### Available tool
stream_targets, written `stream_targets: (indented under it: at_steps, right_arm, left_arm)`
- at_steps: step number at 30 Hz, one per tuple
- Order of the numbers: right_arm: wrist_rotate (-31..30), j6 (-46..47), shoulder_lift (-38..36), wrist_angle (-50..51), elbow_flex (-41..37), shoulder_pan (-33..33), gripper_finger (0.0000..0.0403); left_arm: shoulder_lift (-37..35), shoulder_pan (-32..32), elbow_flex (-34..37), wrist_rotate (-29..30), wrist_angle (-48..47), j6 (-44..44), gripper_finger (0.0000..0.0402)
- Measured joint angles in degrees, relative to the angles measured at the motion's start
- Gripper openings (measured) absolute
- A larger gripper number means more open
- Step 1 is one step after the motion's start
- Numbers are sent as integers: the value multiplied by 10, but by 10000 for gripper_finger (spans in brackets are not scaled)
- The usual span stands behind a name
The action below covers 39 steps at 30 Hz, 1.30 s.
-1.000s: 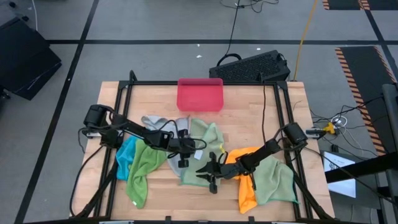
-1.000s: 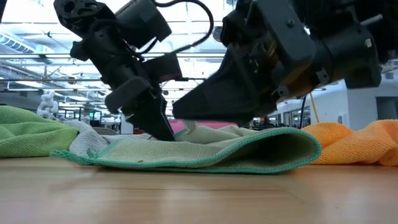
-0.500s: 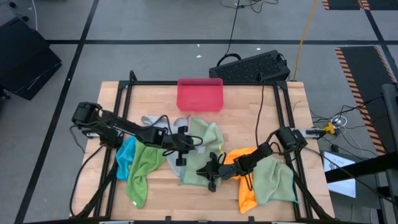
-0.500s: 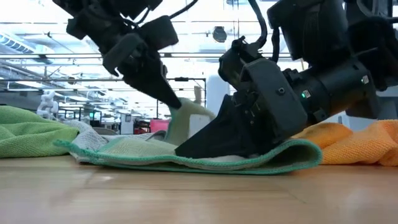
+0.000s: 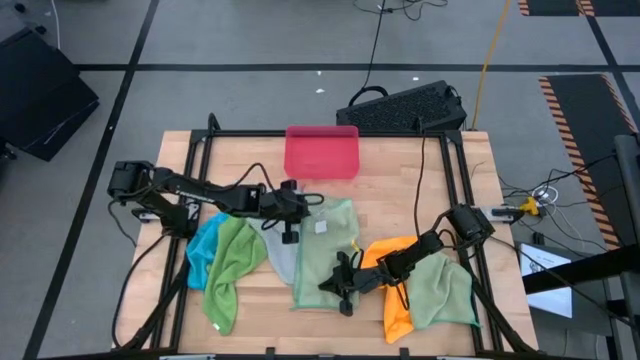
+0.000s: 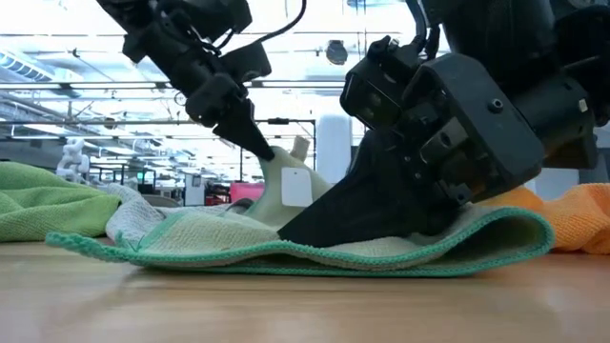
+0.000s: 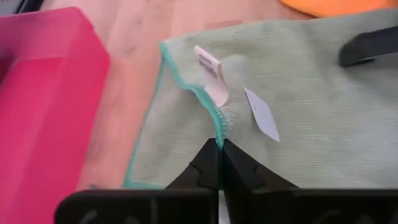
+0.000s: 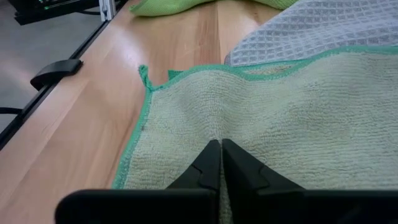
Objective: Fold microfiber towels
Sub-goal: Fold the top light green towel
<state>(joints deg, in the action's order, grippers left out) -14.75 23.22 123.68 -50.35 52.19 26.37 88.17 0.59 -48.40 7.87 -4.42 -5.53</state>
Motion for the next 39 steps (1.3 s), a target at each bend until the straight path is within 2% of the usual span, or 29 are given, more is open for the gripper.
stream_targets:
  at_steps: [5,17,23,27,31,39]
  right_arm:
    - [0,0,0,1,0,0,6]
    - [0,1,1,-25,-1,0,9]
    - [-40,3,-7,-34,-2,0,50]
    - [-44,2,-30,-14,-2,0,94]
    - [-46,-14,-63,20,-2,11,127]
    - [-60,-52,-81,56,-1,41,131]
  left_arm:
    - [0,25,0,-4,-6,-16,23]
    - [6,73,0,-22,3,-31,25]
    - [6,74,0,-25,-2,-34,6]
    - [6,74,0,-25,-1,-35,12]
    - [6,74,0,-49,-2,-34,5]
    - [8,75,0,-49,-6,-41,19]
